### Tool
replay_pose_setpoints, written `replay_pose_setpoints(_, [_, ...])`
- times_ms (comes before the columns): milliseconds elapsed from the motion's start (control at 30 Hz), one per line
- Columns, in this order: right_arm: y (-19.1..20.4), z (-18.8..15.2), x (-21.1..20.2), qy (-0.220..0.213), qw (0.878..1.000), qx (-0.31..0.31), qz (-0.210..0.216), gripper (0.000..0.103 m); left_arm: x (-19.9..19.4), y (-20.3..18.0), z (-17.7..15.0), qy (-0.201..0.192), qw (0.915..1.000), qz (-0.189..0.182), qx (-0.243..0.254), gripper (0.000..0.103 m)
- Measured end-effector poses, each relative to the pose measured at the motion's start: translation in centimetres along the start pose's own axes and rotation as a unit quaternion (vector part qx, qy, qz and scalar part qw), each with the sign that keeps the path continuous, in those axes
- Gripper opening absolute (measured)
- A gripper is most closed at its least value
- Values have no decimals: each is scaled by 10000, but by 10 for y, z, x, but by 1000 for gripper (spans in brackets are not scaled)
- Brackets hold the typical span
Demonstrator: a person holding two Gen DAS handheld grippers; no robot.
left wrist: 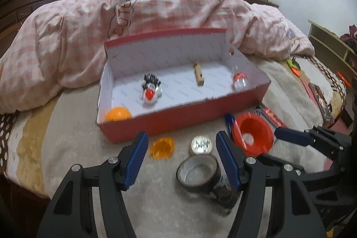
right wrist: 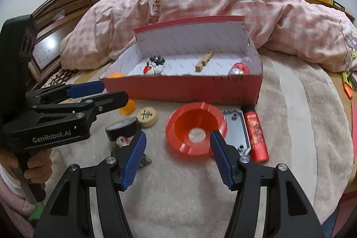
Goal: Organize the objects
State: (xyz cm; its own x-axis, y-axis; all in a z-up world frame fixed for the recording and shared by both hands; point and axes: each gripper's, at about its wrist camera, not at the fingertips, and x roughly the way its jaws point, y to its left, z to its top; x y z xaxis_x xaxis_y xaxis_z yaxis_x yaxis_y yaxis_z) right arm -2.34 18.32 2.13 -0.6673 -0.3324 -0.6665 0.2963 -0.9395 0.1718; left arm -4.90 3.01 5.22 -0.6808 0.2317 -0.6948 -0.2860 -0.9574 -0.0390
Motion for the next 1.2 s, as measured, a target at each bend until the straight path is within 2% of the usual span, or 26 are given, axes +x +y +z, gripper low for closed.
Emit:
replay_pose_setpoints(300, [-2,-8,1,15,9997,-102,-235,62,-1,5,-17,111,9999,-47,-42,64])
replay_pose_setpoints(367, [-3,-6,4,-13,9995,-115,-308,76,-2,8,-18,106,9999,-25,-75,64])
replay_pose_setpoints(433, [-3,-3,8,-33,9992,-192,-350,80,-2,11,-19,109,9999,-5,-124,64])
replay_pose_setpoints(700, [3,5,35,72,9962,-602,-623,80,9,28,-19,162,9988,214,-403,64])
replay_pose_setpoints(867, [-1,5,45,202,9966,-493,-630,80,29,32,-14,226,9976,230,-614,63])
replay_pose_setpoints(1033, [-5,5,44,133,9971,-395,-635,80,49,32,-12,365,9960,270,-769,63])
replay_pose_setpoints(1200, [-4,4,44,52,9966,-424,-700,75,53,31,-13,330,9961,265,-772,60])
